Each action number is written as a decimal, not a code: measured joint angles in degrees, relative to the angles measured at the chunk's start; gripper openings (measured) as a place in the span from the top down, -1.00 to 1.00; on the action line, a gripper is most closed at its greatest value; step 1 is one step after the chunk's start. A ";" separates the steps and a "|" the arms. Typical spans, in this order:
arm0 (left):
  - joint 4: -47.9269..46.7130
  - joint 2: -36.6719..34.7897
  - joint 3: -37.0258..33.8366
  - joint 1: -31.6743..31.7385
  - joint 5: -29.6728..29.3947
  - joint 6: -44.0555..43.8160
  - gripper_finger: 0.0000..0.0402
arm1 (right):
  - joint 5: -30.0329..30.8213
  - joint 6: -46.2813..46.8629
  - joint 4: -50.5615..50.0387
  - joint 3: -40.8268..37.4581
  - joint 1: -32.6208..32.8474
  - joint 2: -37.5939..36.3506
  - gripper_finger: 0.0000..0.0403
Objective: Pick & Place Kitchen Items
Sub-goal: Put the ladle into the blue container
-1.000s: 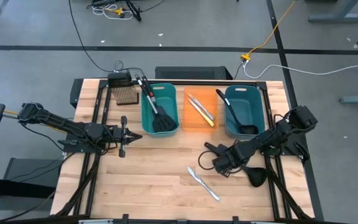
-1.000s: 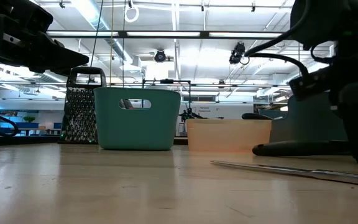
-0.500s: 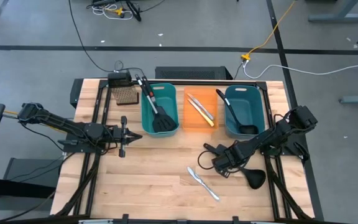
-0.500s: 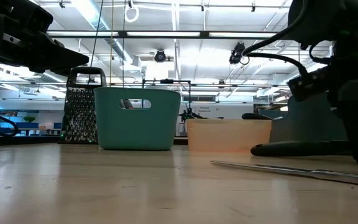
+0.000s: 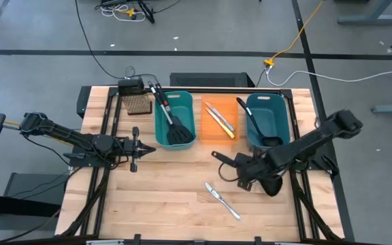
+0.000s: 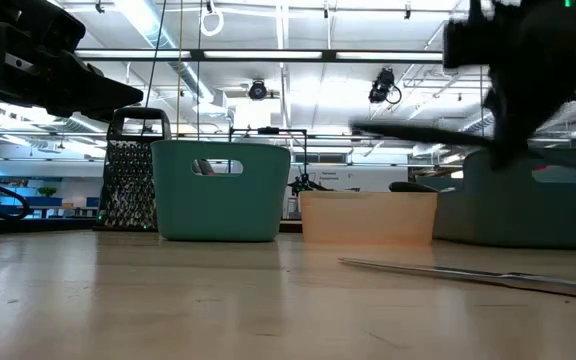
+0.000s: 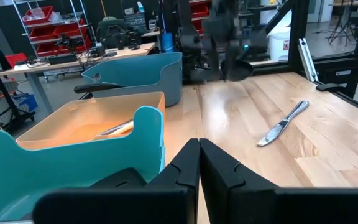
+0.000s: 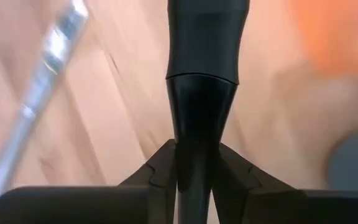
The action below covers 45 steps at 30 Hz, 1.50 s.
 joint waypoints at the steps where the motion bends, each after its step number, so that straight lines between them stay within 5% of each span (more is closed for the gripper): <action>1: 0.00 0.00 0.00 0.01 0.00 -0.04 0.93 | 1.42 -1.41 0.35 0.00 0.00 -2.17 0.63; 11: -0.02 0.00 0.00 0.01 0.00 -0.07 0.93 | 12.49 -15.59 13.16 -4.91 0.00 -24.47 0.63; 20: -0.11 0.00 0.00 0.01 0.00 -0.09 0.93 | 10.63 -13.32 23.84 -19.86 1.13 -38.57 0.63; 25: -0.11 0.00 0.00 0.00 0.00 -0.09 0.93 | 15.30 -13.36 32.70 -27.79 4.58 -45.10 0.63; 45: -0.33 0.00 0.00 0.00 0.00 -0.52 0.93 | 31.33 -11.10 28.22 -35.80 14.89 -60.00 0.63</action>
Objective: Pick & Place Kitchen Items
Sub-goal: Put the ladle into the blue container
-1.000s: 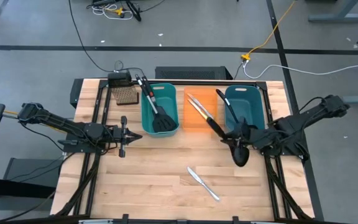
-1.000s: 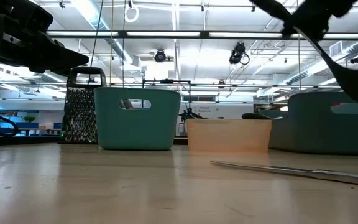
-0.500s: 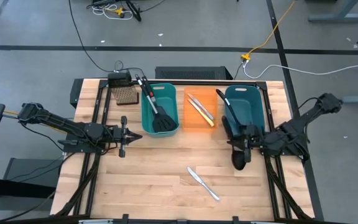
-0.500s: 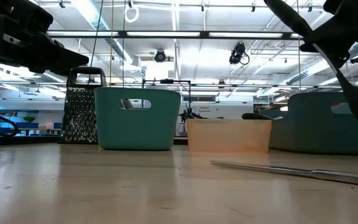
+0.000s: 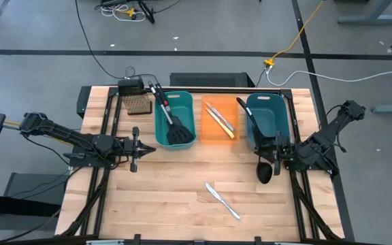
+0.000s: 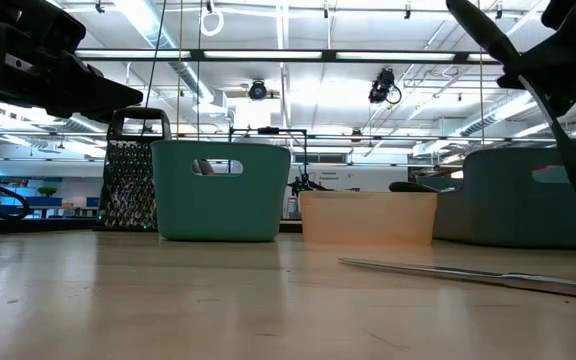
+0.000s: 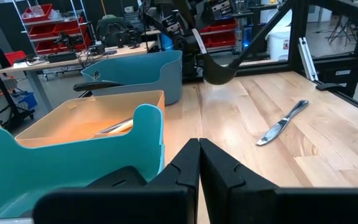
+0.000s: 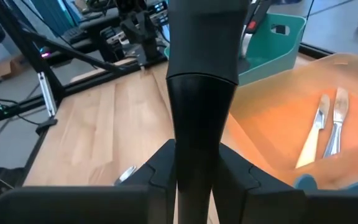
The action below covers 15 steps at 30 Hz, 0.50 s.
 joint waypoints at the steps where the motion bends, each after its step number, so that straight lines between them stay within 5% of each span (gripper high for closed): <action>1: 0.01 0.00 0.01 0.01 0.00 0.00 0.93 | 0.15 0.35 -0.04 -0.27 0.12 -0.38 0.63; 6: 0.00 0.00 0.01 0.00 0.00 0.19 0.93 | 0.18 -1.08 3.49 -0.51 -0.47 -0.51 0.63; 15: 0.03 0.00 0.00 0.01 0.00 0.35 0.93 | -4.13 -21.36 27.15 0.16 -7.03 3.51 0.63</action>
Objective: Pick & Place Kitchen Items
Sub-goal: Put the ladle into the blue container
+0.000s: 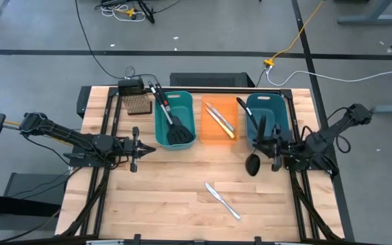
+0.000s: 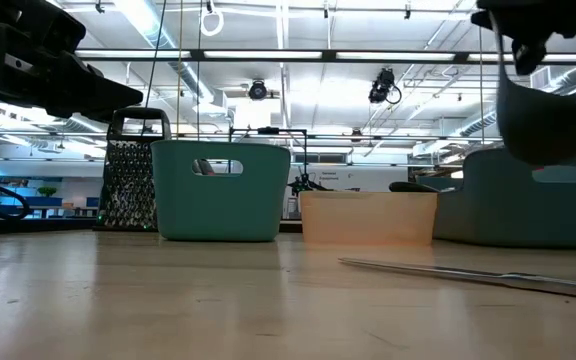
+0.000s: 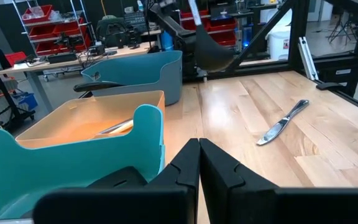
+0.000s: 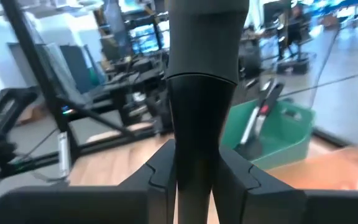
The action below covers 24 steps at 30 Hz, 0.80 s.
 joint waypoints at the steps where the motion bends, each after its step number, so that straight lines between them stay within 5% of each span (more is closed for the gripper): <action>1: 0.00 0.00 0.00 0.01 -0.02 0.02 0.93 | 0.05 -0.55 0.02 0.69 -1.04 0.44 0.63; 8: 0.02 0.00 0.01 0.00 0.00 0.02 0.93 | -3.78 -3.64 -9.08 13.70 -9.16 6.93 0.63; 17: 0.02 0.00 0.00 0.00 0.00 0.07 0.93 | -2.64 4.51 -48.11 41.43 -22.97 23.31 0.63; 24: 0.02 0.00 0.00 -0.01 0.00 0.07 0.93 | -9.23 10.58 -59.11 43.58 -35.99 27.58 0.63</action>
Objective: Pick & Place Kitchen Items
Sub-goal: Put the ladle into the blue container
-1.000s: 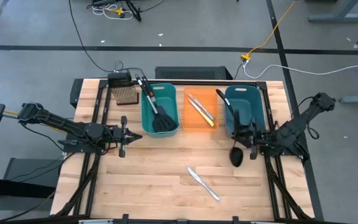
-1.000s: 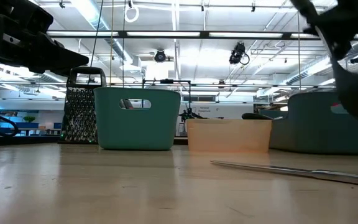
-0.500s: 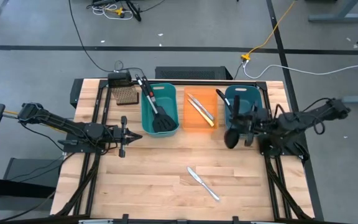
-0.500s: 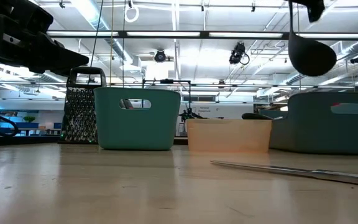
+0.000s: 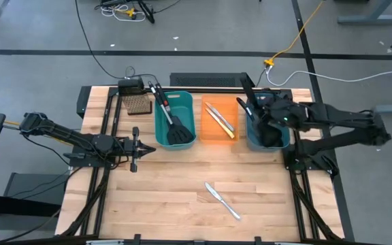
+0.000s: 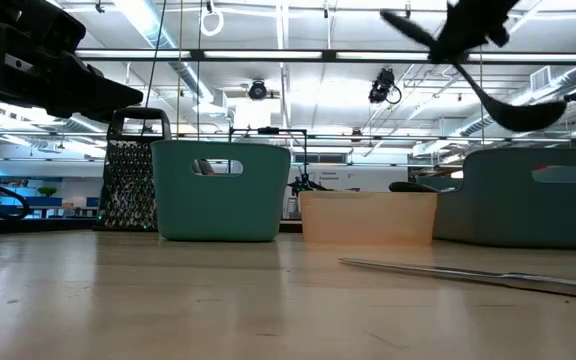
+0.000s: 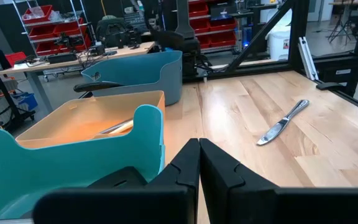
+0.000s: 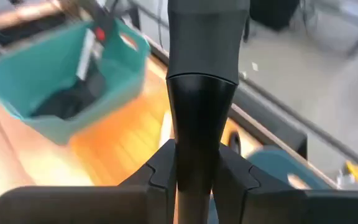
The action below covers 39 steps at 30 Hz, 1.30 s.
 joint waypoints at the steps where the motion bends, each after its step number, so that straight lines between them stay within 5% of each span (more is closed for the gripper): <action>1: -0.01 0.00 0.00 0.00 0.00 0.00 0.93 | -1.20 0.08 -0.52 -0.91 -1.69 0.03 0.63; 9: -0.18 0.01 0.00 0.02 0.00 0.07 0.93 | -6.94 -0.15 1.26 -11.55 -9.05 -0.64 0.63; 15: -0.52 0.00 0.00 0.02 0.00 0.07 0.93 | -8.26 -3.96 11.79 -20.48 -11.14 -2.43 0.64; 22: -0.50 0.01 0.00 0.02 -0.01 0.09 0.93 | -10.13 -10.02 17.94 -20.16 -13.38 -2.87 0.82; 33: -0.50 0.01 0.02 0.02 -0.02 0.09 0.93 | -11.01 -15.96 22.43 -21.65 -19.48 -2.90 0.82; 39: -0.94 0.02 0.02 0.01 -0.02 0.11 0.93 | -13.92 -16.96 39.46 -31.91 -22.84 -3.07 0.82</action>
